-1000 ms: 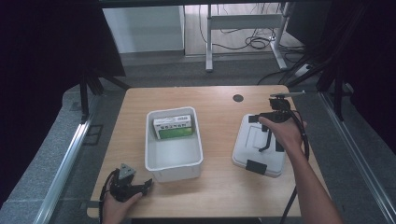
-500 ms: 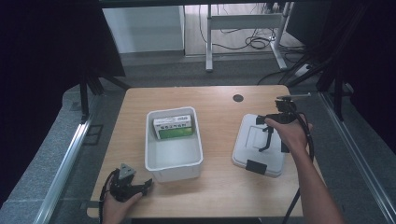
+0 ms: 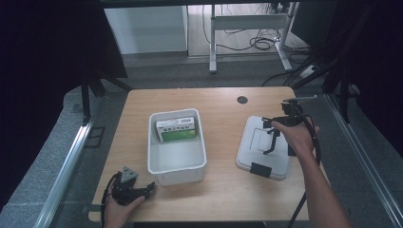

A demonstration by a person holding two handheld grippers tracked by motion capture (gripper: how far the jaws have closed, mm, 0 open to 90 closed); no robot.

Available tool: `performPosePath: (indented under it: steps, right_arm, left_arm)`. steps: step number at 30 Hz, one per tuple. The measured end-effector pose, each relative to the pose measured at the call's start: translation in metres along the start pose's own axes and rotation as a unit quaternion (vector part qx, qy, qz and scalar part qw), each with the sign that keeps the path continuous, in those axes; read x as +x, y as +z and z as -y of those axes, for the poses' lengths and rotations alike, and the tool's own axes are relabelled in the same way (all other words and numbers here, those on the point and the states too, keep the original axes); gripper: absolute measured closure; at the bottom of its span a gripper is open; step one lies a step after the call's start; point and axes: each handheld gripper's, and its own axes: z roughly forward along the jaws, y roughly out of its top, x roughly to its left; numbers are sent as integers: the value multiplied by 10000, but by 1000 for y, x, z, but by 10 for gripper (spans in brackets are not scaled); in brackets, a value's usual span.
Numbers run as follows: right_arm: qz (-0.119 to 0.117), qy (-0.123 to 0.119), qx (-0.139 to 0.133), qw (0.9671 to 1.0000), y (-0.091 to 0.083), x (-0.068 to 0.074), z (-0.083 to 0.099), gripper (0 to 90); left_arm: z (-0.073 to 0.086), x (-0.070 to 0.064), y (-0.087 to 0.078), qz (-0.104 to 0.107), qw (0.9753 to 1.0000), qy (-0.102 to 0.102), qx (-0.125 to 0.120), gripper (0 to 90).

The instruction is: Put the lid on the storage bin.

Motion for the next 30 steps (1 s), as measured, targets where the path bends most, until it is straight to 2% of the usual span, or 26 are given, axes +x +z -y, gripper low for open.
performPosePath:
  steps: [5,11,19,30]
  right_arm:
    - [126,45,38,9999,3,-4,1,497]
    - [179,229,107,9995,8,-15,5,512]
    - [210,531,384,9976,19,-30,13,549]
    - [265,699,561,9956,29,-35,14,625]
  left_arm:
    - [0,0,0,1,10000,1,0,128]
    - [0,0,0,1,10000,2,0,128]
    - [0,0,0,2,10000,3,-2,128]
    - [0,0,0,1,10000,5,-1,128]
